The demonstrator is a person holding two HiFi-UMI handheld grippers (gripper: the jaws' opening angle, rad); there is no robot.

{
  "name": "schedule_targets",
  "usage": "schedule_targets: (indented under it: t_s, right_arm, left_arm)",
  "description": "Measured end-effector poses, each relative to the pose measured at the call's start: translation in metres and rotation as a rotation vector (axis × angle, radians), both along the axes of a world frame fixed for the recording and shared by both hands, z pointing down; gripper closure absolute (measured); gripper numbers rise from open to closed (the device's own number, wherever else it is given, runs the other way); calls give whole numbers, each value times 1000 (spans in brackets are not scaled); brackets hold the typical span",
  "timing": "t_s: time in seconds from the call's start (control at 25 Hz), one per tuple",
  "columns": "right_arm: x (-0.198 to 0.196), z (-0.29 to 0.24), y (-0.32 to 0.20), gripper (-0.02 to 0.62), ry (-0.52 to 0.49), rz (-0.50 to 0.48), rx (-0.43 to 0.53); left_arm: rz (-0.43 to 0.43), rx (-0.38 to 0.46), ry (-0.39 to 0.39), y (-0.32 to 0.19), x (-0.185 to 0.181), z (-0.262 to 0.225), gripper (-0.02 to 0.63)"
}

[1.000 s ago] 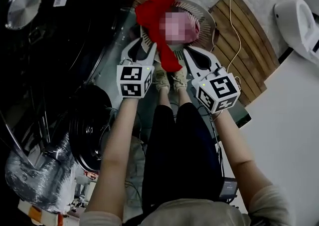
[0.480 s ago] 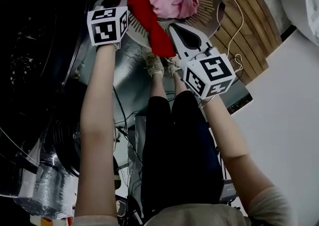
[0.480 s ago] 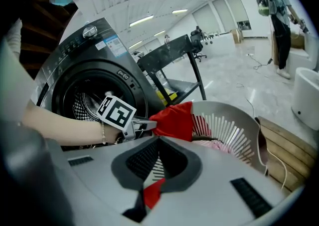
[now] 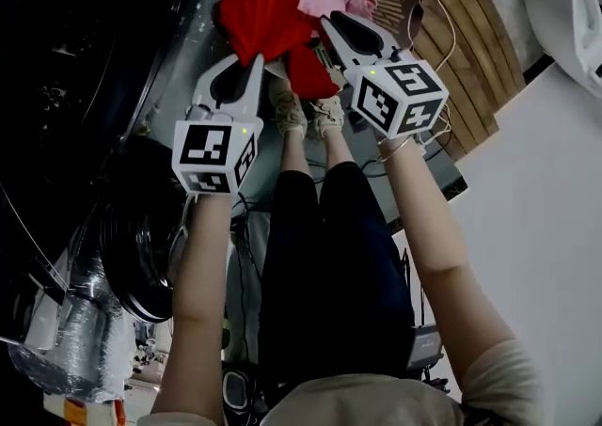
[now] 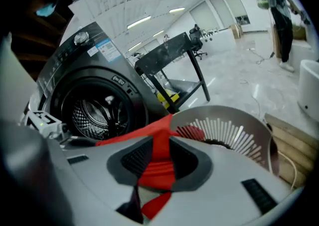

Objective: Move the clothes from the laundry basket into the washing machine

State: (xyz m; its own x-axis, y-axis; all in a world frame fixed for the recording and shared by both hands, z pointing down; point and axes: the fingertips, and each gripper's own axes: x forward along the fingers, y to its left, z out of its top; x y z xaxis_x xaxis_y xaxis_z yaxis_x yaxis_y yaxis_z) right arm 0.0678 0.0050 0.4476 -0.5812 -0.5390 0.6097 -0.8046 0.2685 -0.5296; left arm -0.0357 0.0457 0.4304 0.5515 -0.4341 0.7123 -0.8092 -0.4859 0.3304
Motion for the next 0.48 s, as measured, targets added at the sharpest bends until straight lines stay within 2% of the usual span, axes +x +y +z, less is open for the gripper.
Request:
schedule_targets:
  t_s: [0.08, 0.2, 0.36, 0.48]
  right_arm:
    - [-13, 8, -9, 397, -56, -24, -32]
    - [-35, 25, -26, 369, -112, -90, -83]
    - [-70, 40, -48, 365, -206, -185, -176]
    - [-103, 57, -48, 365, -255, -303, -298]
  left_arm:
    - [4, -24, 27, 25, 2, -13, 580]
    - [23, -43, 32, 52, 5, -25, 580]
    - [28, -52, 56, 73, 11, -34, 580]
    - [36, -54, 74, 79, 18, -37, 580]
